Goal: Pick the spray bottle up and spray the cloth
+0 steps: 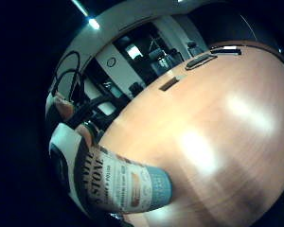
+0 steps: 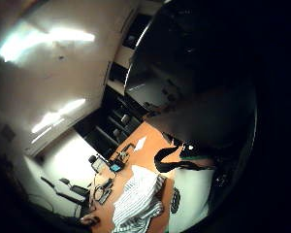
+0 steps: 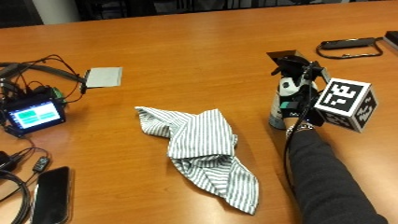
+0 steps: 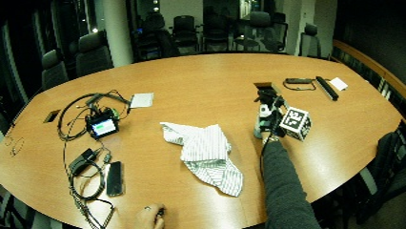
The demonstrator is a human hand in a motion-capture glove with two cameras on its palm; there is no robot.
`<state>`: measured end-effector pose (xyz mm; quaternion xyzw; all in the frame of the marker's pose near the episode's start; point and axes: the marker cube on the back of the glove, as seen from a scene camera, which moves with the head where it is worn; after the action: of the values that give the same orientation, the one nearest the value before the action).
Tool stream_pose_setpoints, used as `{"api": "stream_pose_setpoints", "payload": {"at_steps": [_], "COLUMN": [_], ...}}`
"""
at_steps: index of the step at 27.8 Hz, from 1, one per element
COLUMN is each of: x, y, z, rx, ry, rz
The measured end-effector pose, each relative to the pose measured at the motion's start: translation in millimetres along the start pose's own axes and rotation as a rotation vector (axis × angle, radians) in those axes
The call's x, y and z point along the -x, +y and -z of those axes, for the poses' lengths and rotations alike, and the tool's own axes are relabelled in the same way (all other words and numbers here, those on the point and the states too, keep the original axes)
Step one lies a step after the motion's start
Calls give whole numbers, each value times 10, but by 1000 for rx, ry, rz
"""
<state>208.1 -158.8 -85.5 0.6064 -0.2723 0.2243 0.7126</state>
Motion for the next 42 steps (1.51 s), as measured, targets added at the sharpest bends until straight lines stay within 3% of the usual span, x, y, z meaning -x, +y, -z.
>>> {"api": "stream_pose_setpoints", "payload": {"at_steps": [9,15,24,32,42], "x": [-344,-168,484,684,951], "y": [313,297,374,652,846], "z": [-52,-45,-166,-246,-427], "rx": [187,390,661,975,1148], "ry": [36,122,344,452,713], "rz": [-13,133,485,615,789]}}
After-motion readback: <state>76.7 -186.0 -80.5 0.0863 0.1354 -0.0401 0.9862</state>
